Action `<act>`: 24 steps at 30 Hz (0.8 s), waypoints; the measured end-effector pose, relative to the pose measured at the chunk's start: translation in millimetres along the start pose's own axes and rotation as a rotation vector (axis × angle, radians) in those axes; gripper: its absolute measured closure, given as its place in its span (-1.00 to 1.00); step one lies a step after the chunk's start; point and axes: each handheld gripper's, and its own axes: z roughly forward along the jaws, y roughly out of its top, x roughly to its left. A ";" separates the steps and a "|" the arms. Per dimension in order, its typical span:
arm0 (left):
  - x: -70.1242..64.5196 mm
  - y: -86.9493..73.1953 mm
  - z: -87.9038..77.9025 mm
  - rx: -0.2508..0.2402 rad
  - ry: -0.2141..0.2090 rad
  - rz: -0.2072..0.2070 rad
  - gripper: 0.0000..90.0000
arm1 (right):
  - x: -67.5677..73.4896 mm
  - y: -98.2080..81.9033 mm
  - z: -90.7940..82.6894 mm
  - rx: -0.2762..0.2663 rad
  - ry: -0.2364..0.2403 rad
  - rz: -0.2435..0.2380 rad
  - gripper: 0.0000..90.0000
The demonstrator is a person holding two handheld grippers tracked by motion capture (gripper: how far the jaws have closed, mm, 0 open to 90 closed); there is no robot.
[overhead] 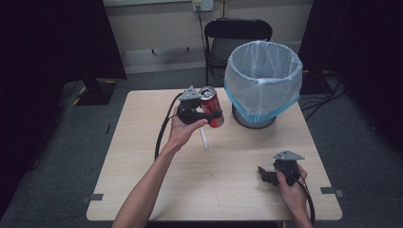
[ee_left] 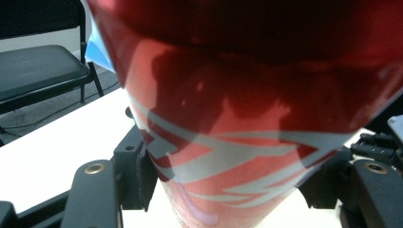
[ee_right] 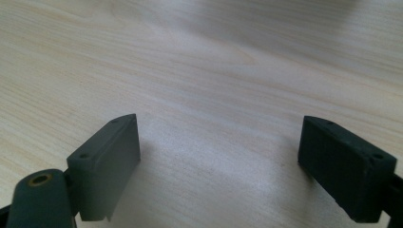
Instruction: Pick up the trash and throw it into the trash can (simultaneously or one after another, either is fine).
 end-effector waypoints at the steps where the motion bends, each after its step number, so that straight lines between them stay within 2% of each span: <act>1: -0.2 2.2 -1.6 -0.004 0.003 -0.001 -0.24 | 0.0 0.0 0.0 0.000 0.000 0.000 -0.71; 7: -2.6 15.9 -7.5 -0.034 0.000 0.013 -0.24 | 0.0 0.0 0.0 0.000 0.000 0.000 -0.71; 24: 3.7 51.6 -21.9 -0.121 -0.011 -0.012 -0.24 | 0.0 0.0 0.0 0.000 0.000 0.000 -0.71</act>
